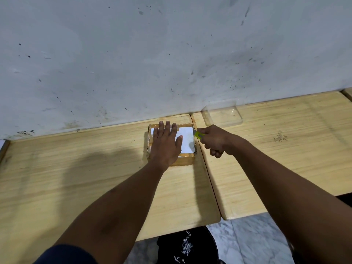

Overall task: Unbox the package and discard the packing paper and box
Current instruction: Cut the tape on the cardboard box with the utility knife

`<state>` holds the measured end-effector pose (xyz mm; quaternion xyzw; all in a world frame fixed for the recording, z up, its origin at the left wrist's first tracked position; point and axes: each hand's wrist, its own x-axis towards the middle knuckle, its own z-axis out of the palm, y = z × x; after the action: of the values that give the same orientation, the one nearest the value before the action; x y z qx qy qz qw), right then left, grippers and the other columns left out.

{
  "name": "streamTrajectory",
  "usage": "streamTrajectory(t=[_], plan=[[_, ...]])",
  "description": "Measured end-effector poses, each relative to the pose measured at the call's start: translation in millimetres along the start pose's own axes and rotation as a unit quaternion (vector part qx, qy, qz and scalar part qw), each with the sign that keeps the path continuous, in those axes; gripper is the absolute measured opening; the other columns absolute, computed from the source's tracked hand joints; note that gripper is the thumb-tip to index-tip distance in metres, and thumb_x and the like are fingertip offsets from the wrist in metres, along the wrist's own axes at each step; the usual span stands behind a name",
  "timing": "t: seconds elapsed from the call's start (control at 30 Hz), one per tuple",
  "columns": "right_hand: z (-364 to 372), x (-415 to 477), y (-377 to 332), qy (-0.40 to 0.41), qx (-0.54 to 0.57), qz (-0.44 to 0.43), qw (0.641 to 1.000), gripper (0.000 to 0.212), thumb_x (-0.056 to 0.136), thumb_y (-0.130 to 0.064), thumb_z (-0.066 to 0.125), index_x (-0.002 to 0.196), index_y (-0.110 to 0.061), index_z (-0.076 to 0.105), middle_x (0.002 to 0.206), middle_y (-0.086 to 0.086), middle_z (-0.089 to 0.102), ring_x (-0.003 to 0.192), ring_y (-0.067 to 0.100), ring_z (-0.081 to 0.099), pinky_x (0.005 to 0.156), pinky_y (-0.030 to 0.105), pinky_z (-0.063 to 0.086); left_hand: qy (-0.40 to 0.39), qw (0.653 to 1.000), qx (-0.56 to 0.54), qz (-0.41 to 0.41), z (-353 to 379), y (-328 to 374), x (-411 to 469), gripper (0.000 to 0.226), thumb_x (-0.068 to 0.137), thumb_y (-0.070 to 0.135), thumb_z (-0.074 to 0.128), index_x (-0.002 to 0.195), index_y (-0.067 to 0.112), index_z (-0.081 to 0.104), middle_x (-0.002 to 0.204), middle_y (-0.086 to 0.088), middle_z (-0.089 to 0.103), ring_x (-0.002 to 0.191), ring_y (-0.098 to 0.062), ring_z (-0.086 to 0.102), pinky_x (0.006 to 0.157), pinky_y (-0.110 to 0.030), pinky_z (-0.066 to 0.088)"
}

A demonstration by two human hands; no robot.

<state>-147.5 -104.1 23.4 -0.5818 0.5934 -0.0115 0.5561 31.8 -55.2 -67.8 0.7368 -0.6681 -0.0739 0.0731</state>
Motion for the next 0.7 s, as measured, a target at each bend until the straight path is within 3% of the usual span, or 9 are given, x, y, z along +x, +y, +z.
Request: streamTrajectory(t=[0.43, 0.7], plan=[[-2.6, -23.0, 2.1, -0.046, -0.027, 0.022, 0.998, 0.057, 0.092, -0.001, 0.030, 0.140, -0.023, 0.051, 0.067, 0.004, 0.028, 0.044, 0.016, 0.023, 0.044, 0.019, 0.022, -0.013, 1.000, 0.022, -0.013, -0.7, 4.2, 0.1, 0.058, 0.106, 0.043, 0.019, 0.158, 0.018, 0.015, 0.166, -0.008, 0.005, 0.153, -0.029, -0.007, 0.122, -0.043, -0.006], [4.8, -33.3, 6.3, -0.041, -0.035, 0.031, 0.998, 0.066, 0.092, 0.000, 0.028, 0.153, -0.027, 0.032, 0.065, 0.003, 0.028, 0.043, 0.015, 0.025, 0.042, 0.018, 0.025, -0.011, 1.000, 0.020, -0.015, 0.1, 4.5, 0.1, 0.057, 0.106, 0.042, 0.020, 0.158, 0.018, 0.016, 0.166, -0.008, 0.005, 0.153, -0.028, -0.007, 0.122, -0.044, -0.005]])
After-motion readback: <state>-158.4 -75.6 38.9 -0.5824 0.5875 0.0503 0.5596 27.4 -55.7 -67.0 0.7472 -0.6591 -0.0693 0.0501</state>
